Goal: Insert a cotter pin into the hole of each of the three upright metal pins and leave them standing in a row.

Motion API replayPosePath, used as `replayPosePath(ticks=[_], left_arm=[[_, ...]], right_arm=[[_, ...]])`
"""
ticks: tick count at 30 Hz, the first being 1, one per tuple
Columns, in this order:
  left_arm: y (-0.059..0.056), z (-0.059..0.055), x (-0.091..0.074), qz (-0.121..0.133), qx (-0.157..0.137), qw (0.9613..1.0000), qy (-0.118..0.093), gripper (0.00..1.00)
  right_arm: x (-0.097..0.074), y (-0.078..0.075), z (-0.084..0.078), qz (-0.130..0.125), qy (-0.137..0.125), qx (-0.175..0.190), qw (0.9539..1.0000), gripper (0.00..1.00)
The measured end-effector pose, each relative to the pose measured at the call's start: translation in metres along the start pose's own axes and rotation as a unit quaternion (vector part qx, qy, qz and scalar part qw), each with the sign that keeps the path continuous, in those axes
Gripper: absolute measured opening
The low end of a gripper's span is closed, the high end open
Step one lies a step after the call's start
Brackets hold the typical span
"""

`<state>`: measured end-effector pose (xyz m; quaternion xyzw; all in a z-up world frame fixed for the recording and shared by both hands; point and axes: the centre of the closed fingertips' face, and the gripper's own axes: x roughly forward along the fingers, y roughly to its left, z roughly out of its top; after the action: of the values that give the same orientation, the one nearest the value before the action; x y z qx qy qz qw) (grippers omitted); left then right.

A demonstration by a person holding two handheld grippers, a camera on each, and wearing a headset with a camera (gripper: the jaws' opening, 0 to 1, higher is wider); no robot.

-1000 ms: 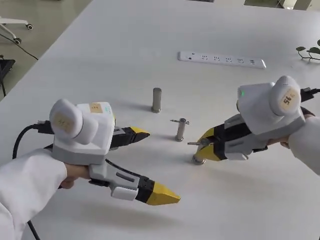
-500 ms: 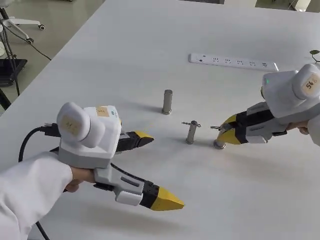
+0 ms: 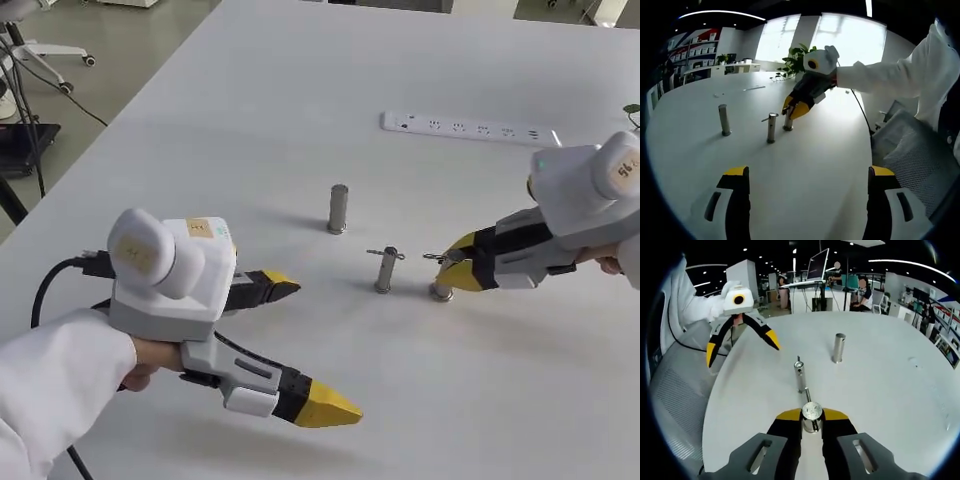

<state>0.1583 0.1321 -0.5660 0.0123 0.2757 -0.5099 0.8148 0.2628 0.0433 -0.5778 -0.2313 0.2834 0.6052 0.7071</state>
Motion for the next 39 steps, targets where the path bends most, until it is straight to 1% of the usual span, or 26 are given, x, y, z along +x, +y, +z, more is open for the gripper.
replayPosePath(ticks=[2,3,4,5,7,8,11,13,14,15,16,17,19,22,25,26,28,29,31,32,33,35,36,37,38,39], left_arm=[[0.000,0.001,0.000,0.001,0.005,1.0000,-0.002,0.97],[0.000,0.001,0.000,0.001,0.004,1.0000,-0.002,0.97],[0.000,0.001,-0.001,0.001,0.003,1.0000,-0.003,0.97],[0.000,0.002,-0.001,0.002,0.003,1.0000,-0.004,0.97],[0.000,0.002,-0.002,0.004,0.001,1.0000,-0.004,0.97],[0.001,0.002,-0.003,0.006,0.001,1.0000,-0.004,0.97],[0.002,0.001,-0.005,0.010,0.001,1.0000,-0.002,0.97],[0.003,0.002,-0.007,0.013,0.000,0.9999,-0.004,0.97],[0.004,0.003,-0.008,0.017,-0.002,0.9998,-0.008,0.97],[0.005,0.005,-0.009,0.020,-0.003,0.9997,-0.012,0.97],[0.006,0.007,-0.010,0.023,-0.007,0.9996,-0.017,0.97],[0.007,0.009,-0.011,0.025,-0.010,0.9994,-0.022,0.97],[0.009,0.014,-0.012,0.031,-0.015,0.9989,-0.032,0.97],[0.009,0.021,-0.015,0.038,-0.021,0.9980,-0.046,0.97],[0.008,0.026,-0.017,0.041,-0.023,0.9974,-0.055,0.98],[0.007,0.028,-0.017,0.042,-0.023,0.9971,-0.059,0.98],[0.005,0.031,-0.018,0.043,-0.026,0.9968,-0.063,0.98],[0.004,0.031,-0.019,0.043,-0.026,0.9967,-0.064,0.98],[0.002,0.031,-0.019,0.042,-0.027,0.9965,-0.067,0.98],[0.001,0.031,-0.019,0.041,-0.030,0.9965,-0.067,0.98],[0.001,0.030,-0.019,0.040,-0.033,0.9964,-0.067,0.98],[0.000,0.027,-0.019,0.040,-0.035,0.9966,-0.063,0.99],[0.000,0.025,-0.020,0.041,-0.037,0.9966,-0.061,0.99],[0.000,0.024,-0.020,0.042,-0.039,0.9966,-0.060,0.99],[0.000,0.023,-0.021,0.042,-0.041,0.9964,-0.060,0.99],[0.000,0.022,-0.023,0.043,-0.043,0.9964,-0.060,0.99]], right_arm=[[0.000,0.001,0.000,-0.003,-0.003,0.014,0.9999,0.09],[0.000,0.001,-0.001,-0.007,-0.003,0.031,0.9995,0.10],[0.002,0.001,-0.003,-0.012,0.000,0.028,0.9995,0.11],[0.002,0.001,-0.004,-0.015,0.001,0.018,0.9997,0.17],[0.000,0.000,-0.006,-0.026,0.001,0.025,0.9993,0.26],[-0.002,0.000,-0.005,-0.032,-0.004,0.031,0.9990,0.28],[-0.008,0.004,-0.001,-0.035,-0.021,0.044,0.9982,0.27],[-0.015,0.009,0.002,-0.039,-0.031,0.050,0.9975,0.28],[-0.019,0.012,0.008,-0.043,-0.051,0.061,0.9959,0.30],[-0.024,0.016,0.016,-0.046,-0.080,0.085,0.9921,0.34],[-0.028,0.018,0.020,-0.048,-0.097,0.095,0.9896,0.39],[-0.034,0.022,0.025,-0.050,-0.114,0.103,0.9869,0.48],[-0.040,0.024,0.028,-0.057,-0.124,0.105,0.9851,0.56],[-0.056,0.035,0.034,-0.065,-0.145,0.115,0.9806,0.58],[-0.065,0.044,0.031,-0.073,-0.151,0.127,0.9778,0.65],[-0.069,0.047,0.032,-0.079,-0.162,0.152,0.9718,0.69],[-0.077,0.050,0.034,-0.086,-0.192,0.182,0.9606,0.79],[-0.081,0.050,0.033,-0.093,-0.196,0.192,0.9572,0.82],[-0.087,0.053,0.027,-0.107,-0.198,0.197,0.9542,0.83],[-0.091,0.055,0.025,-0.118,-0.204,0.203,0.9504,0.84],[-0.092,0.056,0.024,-0.119,-0.204,0.205,0.9497,0.84],[-0.096,0.061,0.017,-0.129,-0.202,0.219,0.9459,0.88],[-0.097,0.064,0.012,-0.134,-0.197,0.226,0.9444,0.90],[-0.098,0.066,0.004,-0.147,-0.185,0.235,0.9429,0.93],[-0.099,0.067,-0.004,-0.158,-0.167,0.237,0.9439,0.96],[-0.098,0.070,-0.011,-0.160,-0.149,0.232,0.9478,0.99]])
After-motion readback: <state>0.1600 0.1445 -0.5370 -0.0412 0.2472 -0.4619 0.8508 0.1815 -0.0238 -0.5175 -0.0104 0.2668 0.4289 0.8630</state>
